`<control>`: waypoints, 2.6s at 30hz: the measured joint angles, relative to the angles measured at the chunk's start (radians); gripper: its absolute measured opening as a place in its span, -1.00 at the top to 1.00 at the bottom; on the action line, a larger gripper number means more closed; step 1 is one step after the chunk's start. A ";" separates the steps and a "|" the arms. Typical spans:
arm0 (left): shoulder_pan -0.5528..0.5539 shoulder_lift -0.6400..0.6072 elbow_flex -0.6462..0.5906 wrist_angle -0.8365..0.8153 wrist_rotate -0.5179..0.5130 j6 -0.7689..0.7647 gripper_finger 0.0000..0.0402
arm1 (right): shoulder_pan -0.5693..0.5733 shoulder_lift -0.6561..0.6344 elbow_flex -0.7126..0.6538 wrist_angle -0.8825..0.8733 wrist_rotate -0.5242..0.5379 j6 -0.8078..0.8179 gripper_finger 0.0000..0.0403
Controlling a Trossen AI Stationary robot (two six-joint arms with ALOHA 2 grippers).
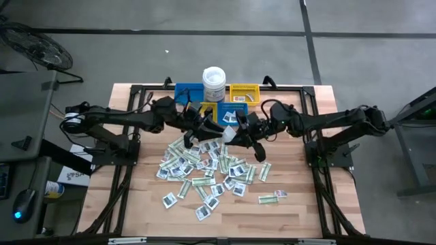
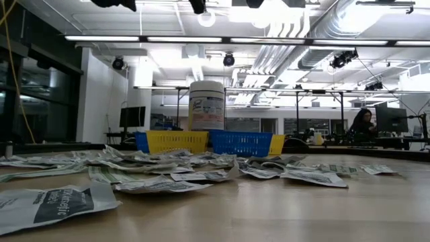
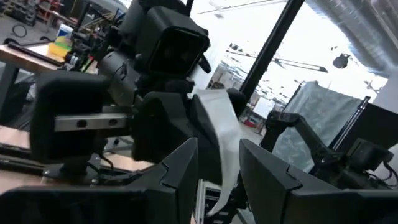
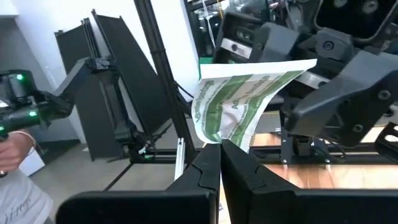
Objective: Pick & Place First Aid Supplies
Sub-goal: Put the green bandage pad into the left yellow bin
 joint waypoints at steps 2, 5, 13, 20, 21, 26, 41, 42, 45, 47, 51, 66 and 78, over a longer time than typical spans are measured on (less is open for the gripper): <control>0.000 0.012 0.016 -0.001 0.009 0.000 0.40 | -0.011 0.000 0.000 -0.005 -0.012 0.000 1.00; 0.000 0.037 0.040 0.004 0.009 -0.002 0.40 | -0.024 0.000 0.000 -0.018 -0.024 0.000 1.00; 0.000 0.059 0.067 0.000 0.005 0.012 0.61 | -0.055 0.000 0.000 -0.069 -0.080 0.026 1.00; 0.000 0.059 0.067 -0.004 -0.007 0.060 0.96 | -0.062 0.000 0.000 -0.081 -0.084 0.029 0.99; 0.000 0.059 0.067 -0.008 -0.018 0.064 0.97 | -0.066 0.000 0.000 -0.083 -0.084 0.040 0.98; 0.000 0.059 0.067 -0.021 -0.070 0.091 0.99 | -0.114 0.000 0.000 -0.082 -0.199 0.108 0.72; 0.173 0.001 0.067 -0.675 -0.487 0.127 1.00 | -0.310 -0.112 0.000 -0.462 0.041 0.074 0.01; 0.195 0.001 0.067 -0.716 -0.488 0.127 1.00 | -0.318 -0.121 0.000 -0.485 0.060 0.070 0.01; 0.259 0.033 0.067 -0.781 -0.457 0.162 1.00 | -0.328 -0.139 0.000 -0.538 0.112 0.036 0.01; 0.303 0.061 0.065 -0.816 -0.411 0.202 1.00 | -0.328 -0.144 0.000 -0.570 0.163 0.026 0.01; 0.378 0.116 0.067 -0.829 -0.316 0.276 1.00 | -0.328 -0.144 0.000 -0.605 0.223 0.034 0.01; 0.437 0.226 0.066 -0.923 -0.233 0.651 0.98 | -0.327 -0.144 0.000 -0.662 0.321 0.119 0.01; 0.438 0.227 0.066 -0.925 -0.227 0.772 0.63 | -0.325 -0.144 0.000 -0.764 0.328 0.194 0.01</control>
